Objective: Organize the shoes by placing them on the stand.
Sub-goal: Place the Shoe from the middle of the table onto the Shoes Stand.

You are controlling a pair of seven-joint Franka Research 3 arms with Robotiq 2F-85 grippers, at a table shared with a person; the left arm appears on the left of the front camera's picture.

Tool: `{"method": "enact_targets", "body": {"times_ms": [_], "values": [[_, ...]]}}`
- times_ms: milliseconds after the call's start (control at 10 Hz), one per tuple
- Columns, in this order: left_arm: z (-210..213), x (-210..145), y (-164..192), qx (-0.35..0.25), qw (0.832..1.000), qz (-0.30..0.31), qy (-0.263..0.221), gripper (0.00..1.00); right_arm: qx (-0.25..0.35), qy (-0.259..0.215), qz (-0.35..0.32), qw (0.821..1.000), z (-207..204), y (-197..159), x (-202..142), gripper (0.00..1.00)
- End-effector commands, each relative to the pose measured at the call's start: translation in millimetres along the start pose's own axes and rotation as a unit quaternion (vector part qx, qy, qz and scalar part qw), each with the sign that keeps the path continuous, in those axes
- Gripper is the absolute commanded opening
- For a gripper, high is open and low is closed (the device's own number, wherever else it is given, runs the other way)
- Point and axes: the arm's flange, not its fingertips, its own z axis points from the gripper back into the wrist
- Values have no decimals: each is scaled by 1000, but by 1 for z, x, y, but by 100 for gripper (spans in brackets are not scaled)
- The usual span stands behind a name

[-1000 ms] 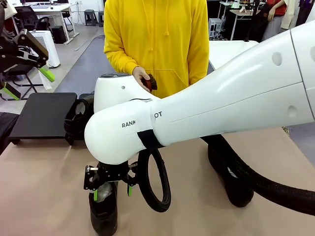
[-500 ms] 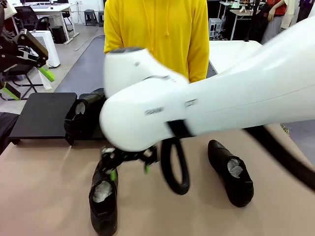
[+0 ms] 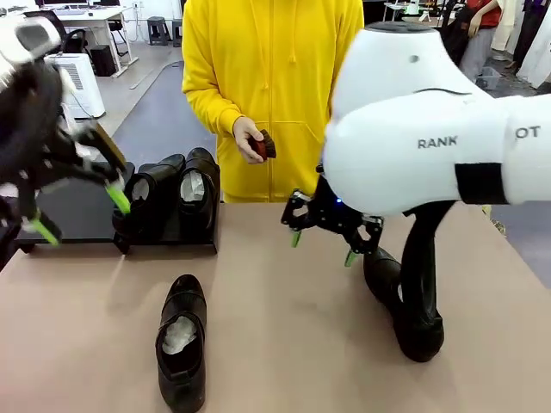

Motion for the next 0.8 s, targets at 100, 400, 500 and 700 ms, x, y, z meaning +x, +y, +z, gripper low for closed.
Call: {"method": "enact_targets", "body": {"times_ms": [100,400,500,700], "values": [[-60,-29,-27,23,999,-6,41,92,-6,7,74,997,2,13,-9,100],[-136,-16,-39,28,999,-31,-11,92,-6,7,74,997,2,13,-9,100],[-160,-14,-46,27,997,-63,-33,92,-6,7,74,997,2,13,-9,100],[-186,-20,-59,31,995,-89,-26,92,-6,7,74,997,2,13,-9,100]]}}
